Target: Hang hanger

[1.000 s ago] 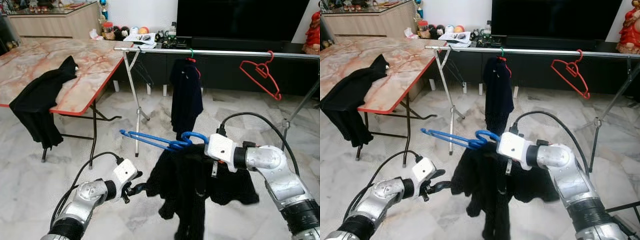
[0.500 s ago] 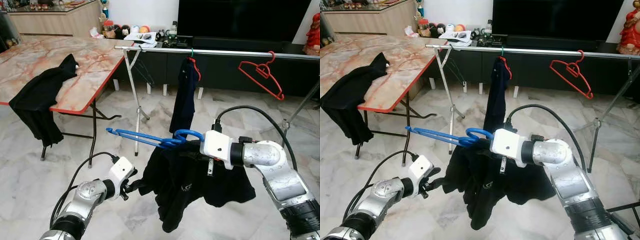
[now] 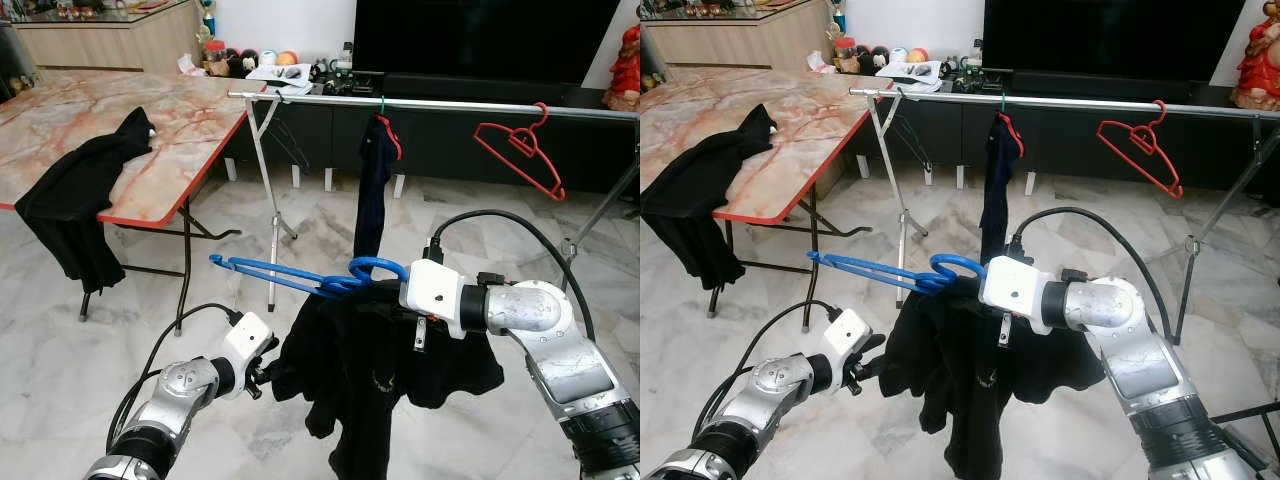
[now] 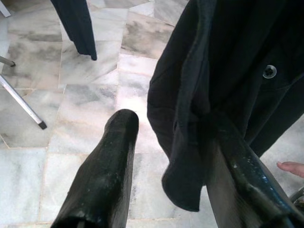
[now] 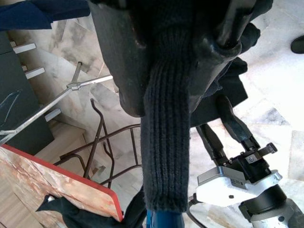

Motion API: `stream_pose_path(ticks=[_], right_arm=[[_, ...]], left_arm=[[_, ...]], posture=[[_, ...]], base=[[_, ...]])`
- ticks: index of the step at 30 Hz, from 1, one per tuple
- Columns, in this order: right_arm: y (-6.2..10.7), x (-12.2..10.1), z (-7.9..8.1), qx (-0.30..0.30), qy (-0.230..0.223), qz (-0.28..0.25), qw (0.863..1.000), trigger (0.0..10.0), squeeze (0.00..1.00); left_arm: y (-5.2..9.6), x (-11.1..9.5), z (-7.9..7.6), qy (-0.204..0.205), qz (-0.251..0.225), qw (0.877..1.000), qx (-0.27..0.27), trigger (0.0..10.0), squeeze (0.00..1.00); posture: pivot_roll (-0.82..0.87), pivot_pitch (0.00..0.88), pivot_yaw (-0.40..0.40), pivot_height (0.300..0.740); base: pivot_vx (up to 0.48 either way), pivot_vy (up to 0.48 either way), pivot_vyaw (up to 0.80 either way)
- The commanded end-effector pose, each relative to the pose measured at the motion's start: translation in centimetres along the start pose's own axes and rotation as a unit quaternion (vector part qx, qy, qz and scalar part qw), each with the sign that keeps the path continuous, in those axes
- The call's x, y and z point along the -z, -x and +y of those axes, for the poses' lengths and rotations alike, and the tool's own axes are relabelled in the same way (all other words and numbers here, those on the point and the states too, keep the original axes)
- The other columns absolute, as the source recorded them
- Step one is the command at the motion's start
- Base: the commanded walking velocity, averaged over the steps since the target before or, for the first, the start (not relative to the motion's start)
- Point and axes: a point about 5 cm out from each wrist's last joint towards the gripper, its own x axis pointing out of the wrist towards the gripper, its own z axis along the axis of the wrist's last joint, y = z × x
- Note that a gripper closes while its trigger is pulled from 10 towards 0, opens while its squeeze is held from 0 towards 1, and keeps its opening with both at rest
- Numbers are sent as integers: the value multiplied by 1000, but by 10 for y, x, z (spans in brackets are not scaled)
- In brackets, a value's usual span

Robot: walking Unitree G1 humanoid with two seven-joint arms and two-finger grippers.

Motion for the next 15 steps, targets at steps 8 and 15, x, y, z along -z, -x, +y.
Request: stream_pose_path(ticks=[8,15], right_arm=[[2,-13,-3,5,20,-21,1000,10000,0],[2,-13,-3,5,20,-21,1000,10000,0]], left_arm=[[2,2,2,2,4,1000,-3,10000,0],[2,2,2,2,4,1000,-3,10000,0]], posture=[[42,25,3,740],[42,25,3,740]], base=[[0,0,0],[0,0,0]])
